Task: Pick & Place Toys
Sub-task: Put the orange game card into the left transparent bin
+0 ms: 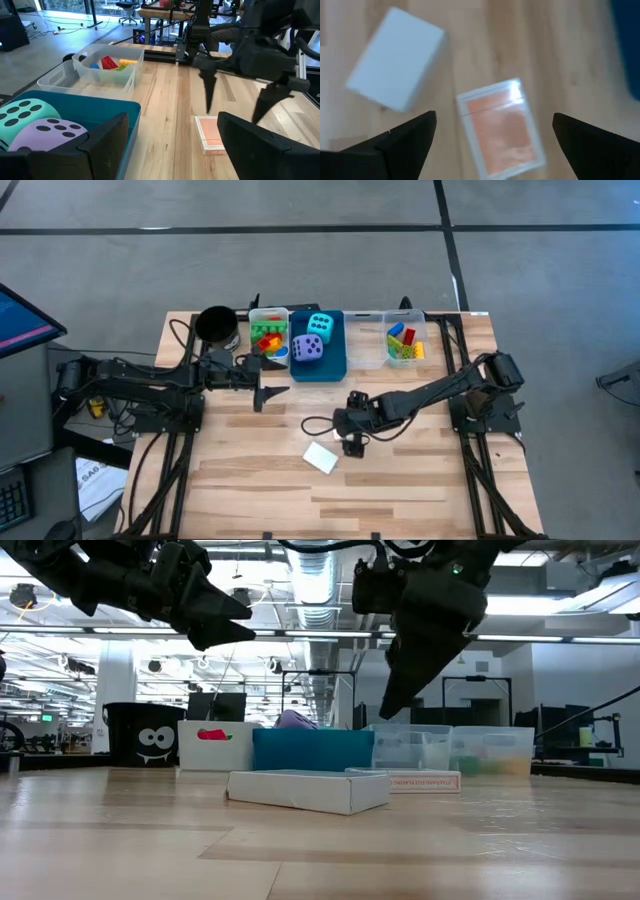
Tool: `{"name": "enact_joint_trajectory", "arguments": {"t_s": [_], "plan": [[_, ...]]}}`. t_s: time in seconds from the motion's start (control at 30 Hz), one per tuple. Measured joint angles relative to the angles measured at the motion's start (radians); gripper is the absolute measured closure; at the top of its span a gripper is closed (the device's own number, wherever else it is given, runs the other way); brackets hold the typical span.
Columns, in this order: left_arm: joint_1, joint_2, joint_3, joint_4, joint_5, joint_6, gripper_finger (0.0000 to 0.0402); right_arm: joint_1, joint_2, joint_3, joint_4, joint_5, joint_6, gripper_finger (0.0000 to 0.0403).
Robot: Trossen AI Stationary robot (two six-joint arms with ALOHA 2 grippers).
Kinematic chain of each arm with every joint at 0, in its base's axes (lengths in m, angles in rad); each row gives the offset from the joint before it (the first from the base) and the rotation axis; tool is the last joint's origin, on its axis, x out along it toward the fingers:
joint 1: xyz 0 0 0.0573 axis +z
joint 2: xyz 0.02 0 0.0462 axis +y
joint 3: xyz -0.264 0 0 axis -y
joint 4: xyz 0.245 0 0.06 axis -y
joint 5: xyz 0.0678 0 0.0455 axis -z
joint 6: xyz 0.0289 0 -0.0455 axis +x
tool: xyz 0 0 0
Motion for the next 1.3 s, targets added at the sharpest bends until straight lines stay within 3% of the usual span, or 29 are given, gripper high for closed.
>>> {"name": "enact_joint_trajectory", "arguments": {"t_s": [0.17, 0.5, 0.7, 0.93, 1.3], "plan": [[0.0, 0.0, 0.0, -0.003, 0.0, 0.0, 0.0103, -0.017, 0.05, -0.002, 0.015, -0.066, -0.006, 0.0008], [0.0, 0.0, 0.0, -0.011, 0.0, 0.0, 0.0103, -0.032, 0.183, 0.006, -0.022, -0.065, -0.011, 0.0008], [0.0, 0.0, 0.0, -0.011, 0.0, 0.0, 0.0103, -0.034, 0.183, 0.002, 0.021, -0.137, -0.002, 0.0008], [0.0, 0.0, 0.0, -0.011, 0.0, 0.0, 0.0103, -0.036, 0.181, 0.001, 0.032, -0.15, 0.041, 0.0011], [0.0, 0.0, 0.0, -0.011, 0.0, 0.0, 0.0103, -0.037, 0.18, 0.001, 0.035, -0.156, 0.086, 0.0085]]}}
